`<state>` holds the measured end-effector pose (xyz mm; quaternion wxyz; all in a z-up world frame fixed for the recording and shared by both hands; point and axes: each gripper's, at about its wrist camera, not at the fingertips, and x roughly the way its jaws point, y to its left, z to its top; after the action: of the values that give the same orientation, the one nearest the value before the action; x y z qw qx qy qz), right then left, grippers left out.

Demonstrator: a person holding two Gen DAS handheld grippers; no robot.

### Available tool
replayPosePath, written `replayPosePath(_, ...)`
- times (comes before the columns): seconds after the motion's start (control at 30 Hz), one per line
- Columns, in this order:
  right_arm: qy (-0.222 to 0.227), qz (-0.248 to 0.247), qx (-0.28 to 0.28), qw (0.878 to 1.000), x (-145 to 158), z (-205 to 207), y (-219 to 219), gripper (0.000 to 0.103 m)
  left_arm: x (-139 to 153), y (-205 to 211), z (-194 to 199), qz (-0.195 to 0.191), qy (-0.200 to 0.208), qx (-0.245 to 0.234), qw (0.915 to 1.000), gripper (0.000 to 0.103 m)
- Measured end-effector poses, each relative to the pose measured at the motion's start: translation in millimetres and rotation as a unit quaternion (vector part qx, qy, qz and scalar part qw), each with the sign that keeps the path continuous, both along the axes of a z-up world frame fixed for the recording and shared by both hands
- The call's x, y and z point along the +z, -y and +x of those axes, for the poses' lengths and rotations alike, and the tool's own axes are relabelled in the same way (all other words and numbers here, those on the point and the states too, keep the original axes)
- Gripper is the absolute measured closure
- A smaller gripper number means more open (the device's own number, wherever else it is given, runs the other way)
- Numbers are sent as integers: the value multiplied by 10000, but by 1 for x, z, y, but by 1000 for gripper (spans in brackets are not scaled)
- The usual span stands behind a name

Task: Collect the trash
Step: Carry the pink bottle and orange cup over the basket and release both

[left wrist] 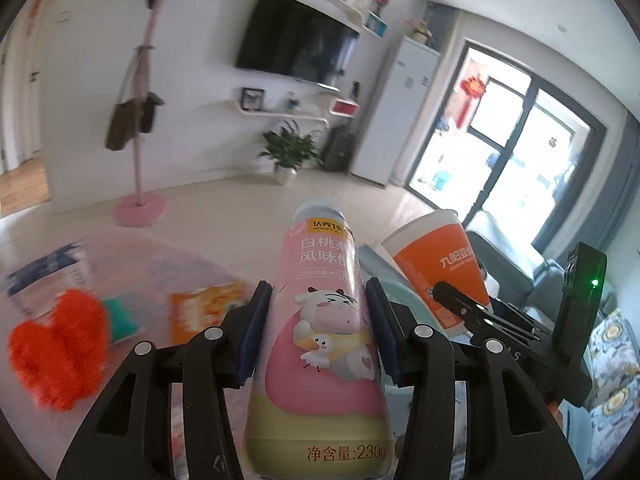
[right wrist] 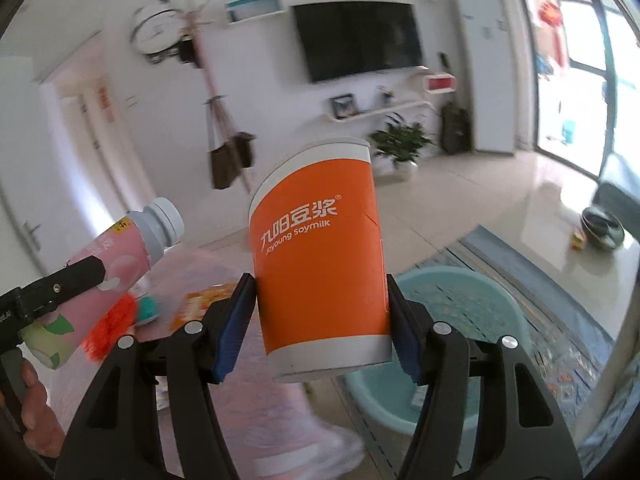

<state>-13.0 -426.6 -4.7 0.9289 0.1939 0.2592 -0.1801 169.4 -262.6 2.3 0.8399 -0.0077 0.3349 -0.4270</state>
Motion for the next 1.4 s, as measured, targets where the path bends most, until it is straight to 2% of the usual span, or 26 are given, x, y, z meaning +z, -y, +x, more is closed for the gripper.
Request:
replayPosePath(0.2, -440, 169, -641, 9968, -33, 3, 40, 43, -25, 66, 11, 224, -260, -375, 9987, 57)
replayPosePath(0.37, -1275, 375, -1231, 9835, -78, 12, 73, 43, -52, 111, 18, 496, -485, -562, 9960, 56)
replayPosePath(0.5, -1529, 627, -1367, 9767, -106, 10, 86, 43, -76, 142, 20, 767, -621, -708, 9926, 56)
replayPosePath(0.67, -1583, 790, -1445, 9736, -117, 4, 98, 42, -92, 163, 13, 931, -568, -958, 9894, 55)
replayPosePath(0.77, -1549, 796, -1497, 9733, -114, 3, 98, 42, -90, 161, 9, 839, -490, -960, 9906, 44)
replayPosePath(1.03, -1381, 826, -1490, 9757, -103, -9, 96, 42, -73, 127, 2, 595, -392, -802, 9942, 41)
replayPosePath(1.27, -1117, 656, -1183, 9845, -76, -7, 68, 42, -51, 89, -7, 282, -326, -550, 9976, 41)
replayPosePath(1.4, -878, 449, -906, 9910, -52, -4, 42, 42, -35, 54, -11, 43, -266, -345, 9990, 41)
